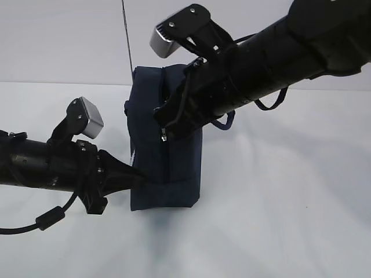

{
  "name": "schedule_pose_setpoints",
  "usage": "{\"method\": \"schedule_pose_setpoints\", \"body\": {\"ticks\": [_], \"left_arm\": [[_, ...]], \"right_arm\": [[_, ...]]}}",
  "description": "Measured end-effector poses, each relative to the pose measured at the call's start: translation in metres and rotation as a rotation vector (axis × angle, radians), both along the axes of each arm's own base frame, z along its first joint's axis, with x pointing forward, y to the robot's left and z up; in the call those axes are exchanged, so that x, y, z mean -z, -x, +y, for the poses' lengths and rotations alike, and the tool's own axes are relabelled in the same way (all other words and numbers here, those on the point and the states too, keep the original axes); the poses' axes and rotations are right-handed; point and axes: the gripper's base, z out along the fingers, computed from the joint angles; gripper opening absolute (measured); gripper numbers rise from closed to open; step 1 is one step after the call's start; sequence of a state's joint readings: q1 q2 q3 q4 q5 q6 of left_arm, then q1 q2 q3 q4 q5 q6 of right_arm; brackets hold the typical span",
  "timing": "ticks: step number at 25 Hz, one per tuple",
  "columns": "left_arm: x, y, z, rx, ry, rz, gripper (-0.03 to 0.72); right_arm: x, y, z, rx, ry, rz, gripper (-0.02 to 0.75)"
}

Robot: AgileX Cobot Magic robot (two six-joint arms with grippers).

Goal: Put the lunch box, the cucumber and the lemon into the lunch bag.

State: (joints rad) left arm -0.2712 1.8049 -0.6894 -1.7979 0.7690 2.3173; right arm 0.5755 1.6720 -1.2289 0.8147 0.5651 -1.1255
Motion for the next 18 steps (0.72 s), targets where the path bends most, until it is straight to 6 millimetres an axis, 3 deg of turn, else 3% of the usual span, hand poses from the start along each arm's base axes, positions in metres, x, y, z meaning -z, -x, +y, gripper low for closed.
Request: {"method": "schedule_pose_setpoints", "body": {"ticks": [18], "left_arm": [[0.000, 0.000, 0.000, -0.009, 0.004, 0.012, 0.003]], "right_arm": [[0.004, -0.017, 0.001, 0.090, -0.004, -0.088, 0.005]]}}
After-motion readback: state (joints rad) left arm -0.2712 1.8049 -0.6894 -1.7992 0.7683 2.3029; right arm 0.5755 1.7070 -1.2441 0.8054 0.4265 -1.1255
